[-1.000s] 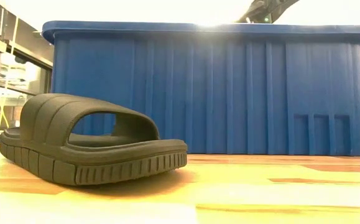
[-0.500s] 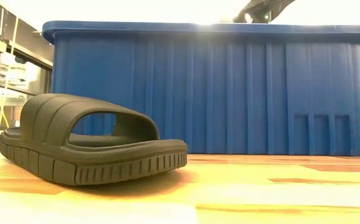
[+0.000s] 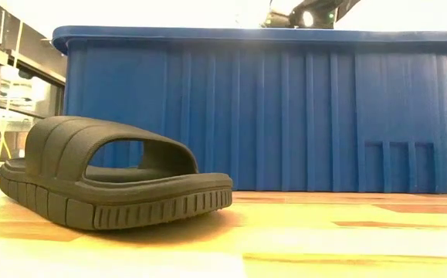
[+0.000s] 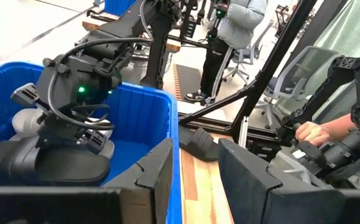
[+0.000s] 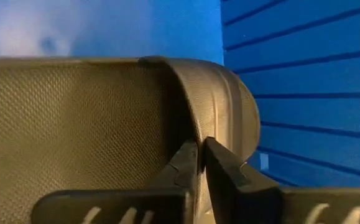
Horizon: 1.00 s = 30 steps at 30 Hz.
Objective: Pick and place slides into bin
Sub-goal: Put the left black slide into the blue bin
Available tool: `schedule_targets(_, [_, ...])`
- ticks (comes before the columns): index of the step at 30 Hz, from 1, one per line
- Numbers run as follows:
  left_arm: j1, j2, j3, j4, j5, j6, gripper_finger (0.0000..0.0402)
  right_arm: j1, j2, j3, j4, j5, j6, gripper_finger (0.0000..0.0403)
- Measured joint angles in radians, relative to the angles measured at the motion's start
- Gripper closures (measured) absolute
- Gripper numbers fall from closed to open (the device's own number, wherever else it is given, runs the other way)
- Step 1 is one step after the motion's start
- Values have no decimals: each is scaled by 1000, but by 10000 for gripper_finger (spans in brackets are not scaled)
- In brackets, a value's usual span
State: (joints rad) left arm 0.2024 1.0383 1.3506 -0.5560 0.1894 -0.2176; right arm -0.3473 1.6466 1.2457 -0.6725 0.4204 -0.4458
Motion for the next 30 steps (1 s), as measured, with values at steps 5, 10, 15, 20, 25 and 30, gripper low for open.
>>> schedule_targets(5, [0,0,0,-1,0,-21,284,-10,-1,0,-20,-10,27,373])
schedule_targets(10, [0,0,0,-1,0,-23,284,-13,-1,0,-23,-12,26,351])
schedule_targets(15, [0,0,0,-1,0,-23,284,-19,-1,0,-27,-21,18,332])
schedule_targets(20, [0,0,0,-1,0,-23,284,-25,-1,0,-41,-40,19,312])
schedule_targets(25, [0,0,0,-1,1,-23,284,-26,-38,0,-53,-105,18,291])
schedule_targets(30, [0,0,0,-1,1,-23,284,-27,-112,0,-48,-109,41,278])
